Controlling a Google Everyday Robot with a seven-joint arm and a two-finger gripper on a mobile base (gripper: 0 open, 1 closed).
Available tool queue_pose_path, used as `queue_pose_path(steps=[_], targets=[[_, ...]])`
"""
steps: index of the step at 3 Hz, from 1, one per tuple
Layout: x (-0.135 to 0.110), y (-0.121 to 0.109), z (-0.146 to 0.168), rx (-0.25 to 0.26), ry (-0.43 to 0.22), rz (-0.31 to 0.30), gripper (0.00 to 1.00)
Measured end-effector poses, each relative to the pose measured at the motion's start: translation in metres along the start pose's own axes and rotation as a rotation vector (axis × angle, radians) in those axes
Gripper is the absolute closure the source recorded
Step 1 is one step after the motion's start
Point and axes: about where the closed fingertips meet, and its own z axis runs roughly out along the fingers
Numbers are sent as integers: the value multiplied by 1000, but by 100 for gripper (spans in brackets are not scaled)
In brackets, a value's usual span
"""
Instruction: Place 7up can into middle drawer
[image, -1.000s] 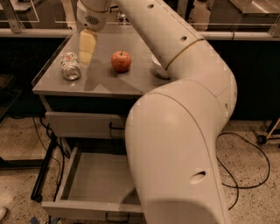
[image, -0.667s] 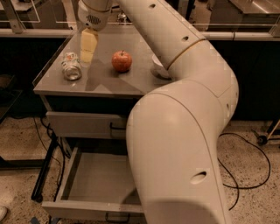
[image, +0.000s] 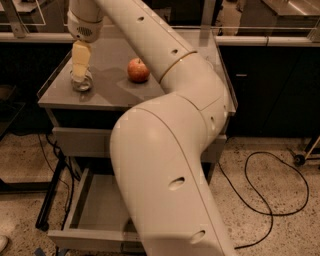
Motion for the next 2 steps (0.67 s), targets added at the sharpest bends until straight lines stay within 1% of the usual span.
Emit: queue_pose_path(steps=[1, 2], targets=[[-9, -6, 20, -16, -11, -26, 0], [-10, -13, 39, -30, -19, -49, 0]])
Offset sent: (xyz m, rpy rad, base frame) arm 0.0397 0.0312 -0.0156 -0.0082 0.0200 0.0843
